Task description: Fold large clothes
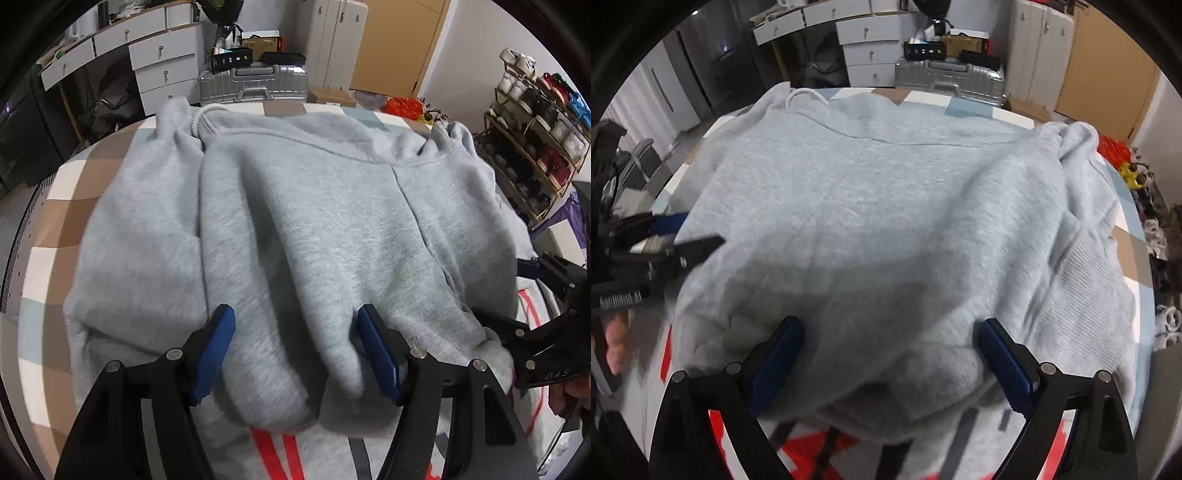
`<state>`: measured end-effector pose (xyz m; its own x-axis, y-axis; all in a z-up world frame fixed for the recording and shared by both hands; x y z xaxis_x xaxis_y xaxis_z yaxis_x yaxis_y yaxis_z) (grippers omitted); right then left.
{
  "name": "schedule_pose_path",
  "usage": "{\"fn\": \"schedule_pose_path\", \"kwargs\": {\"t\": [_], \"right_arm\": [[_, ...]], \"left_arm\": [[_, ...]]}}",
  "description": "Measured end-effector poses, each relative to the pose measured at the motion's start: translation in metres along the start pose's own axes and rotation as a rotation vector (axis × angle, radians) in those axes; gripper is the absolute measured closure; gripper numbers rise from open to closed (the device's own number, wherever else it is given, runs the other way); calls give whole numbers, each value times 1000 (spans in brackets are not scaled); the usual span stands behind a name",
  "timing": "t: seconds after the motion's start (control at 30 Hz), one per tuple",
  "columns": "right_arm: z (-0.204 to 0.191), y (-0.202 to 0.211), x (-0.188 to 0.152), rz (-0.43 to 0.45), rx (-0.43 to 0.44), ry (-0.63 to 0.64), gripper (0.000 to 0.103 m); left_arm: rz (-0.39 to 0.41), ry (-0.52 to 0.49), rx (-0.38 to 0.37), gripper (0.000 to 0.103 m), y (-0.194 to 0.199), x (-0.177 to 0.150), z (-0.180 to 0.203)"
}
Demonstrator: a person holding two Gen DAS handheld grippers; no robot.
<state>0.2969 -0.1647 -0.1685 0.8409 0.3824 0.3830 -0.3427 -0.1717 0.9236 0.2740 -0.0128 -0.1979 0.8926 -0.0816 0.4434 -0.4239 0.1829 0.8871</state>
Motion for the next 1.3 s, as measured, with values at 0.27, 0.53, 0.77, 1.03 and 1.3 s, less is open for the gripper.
{"fn": "schedule_pose_path", "kwargs": {"t": [0.27,0.53,0.77,1.03,1.3], "right_arm": [[44,31,9,52,-85,-37,6],[80,23,-39,14,69,-222,7],[56,122,-106,277,181,-257,6],[-15,198,-160,537,176,-183,0],[-50,200,-210,649,303,-223,0]], "left_arm": [[37,-17,47,38,17,5,-14],[-65,174,-145,38,8,-39,-45],[57,83,-94,38,86,-90,-28],[119,29,97,38,135,-168,-14],[96,136,114,33,149,-227,-41]]}}
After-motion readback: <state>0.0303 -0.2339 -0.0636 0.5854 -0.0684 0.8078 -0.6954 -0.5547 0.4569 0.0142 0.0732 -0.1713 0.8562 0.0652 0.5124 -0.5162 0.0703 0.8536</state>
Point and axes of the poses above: each gripper's, at about its wrist camera, not at the fingertips, and y roughly against the way its jaws point, z to its right, x to its top, the point moved 8 cm from there along -y, roughly the way its jaws point, and after that the axes turned 6 degrees about -z, right-handed, at the moved point
